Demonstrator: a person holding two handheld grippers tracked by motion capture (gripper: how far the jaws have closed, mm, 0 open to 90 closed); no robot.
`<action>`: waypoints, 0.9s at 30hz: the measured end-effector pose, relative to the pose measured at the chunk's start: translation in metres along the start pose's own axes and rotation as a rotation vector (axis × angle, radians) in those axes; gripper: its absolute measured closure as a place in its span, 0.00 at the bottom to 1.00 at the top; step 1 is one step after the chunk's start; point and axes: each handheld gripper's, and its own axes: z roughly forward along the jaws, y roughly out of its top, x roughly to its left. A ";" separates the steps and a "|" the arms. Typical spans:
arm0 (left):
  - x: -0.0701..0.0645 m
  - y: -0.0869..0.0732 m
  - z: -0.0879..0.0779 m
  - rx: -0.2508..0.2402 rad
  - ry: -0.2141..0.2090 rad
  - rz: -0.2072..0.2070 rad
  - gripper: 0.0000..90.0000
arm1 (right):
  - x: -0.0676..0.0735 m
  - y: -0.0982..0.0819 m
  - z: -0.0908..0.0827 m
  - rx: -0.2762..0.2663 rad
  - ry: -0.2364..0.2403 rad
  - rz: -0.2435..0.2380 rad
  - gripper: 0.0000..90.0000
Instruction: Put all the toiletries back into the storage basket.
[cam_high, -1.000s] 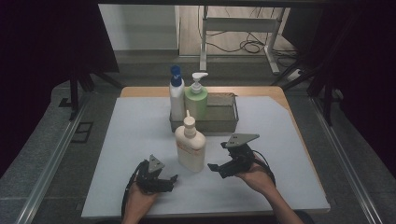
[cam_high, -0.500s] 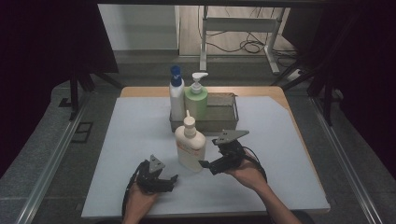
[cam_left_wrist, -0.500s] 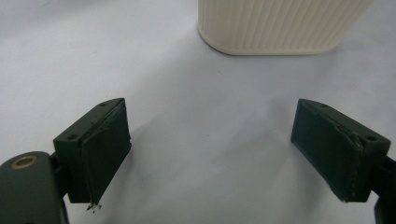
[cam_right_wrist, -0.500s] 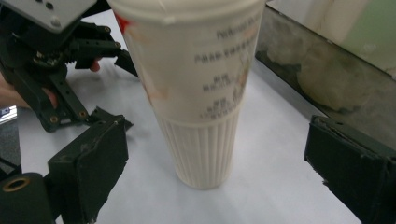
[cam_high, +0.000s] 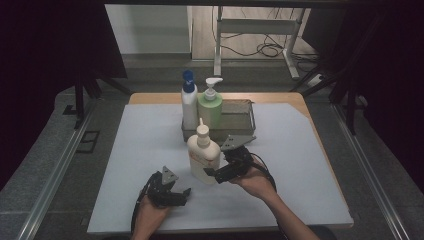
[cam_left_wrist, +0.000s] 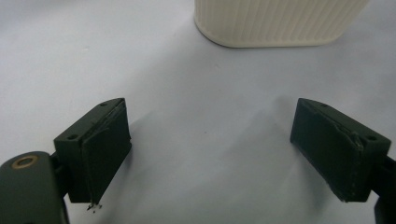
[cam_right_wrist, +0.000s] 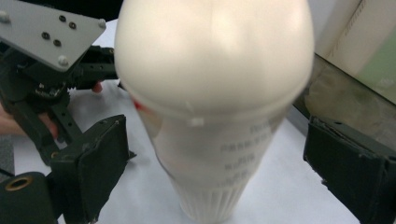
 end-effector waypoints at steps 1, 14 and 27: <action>0.000 0.000 0.000 0.000 -0.003 -0.003 0.13 | 0.000 0.001 0.001 -0.002 -0.001 0.002 0.08; 0.001 0.000 0.000 0.005 -0.008 -0.008 0.13 | 0.002 0.016 0.013 -0.017 -0.016 0.020 0.15; 0.001 0.000 0.001 0.003 -0.007 -0.008 0.13 | 0.005 0.024 0.021 -0.009 -0.040 0.022 0.24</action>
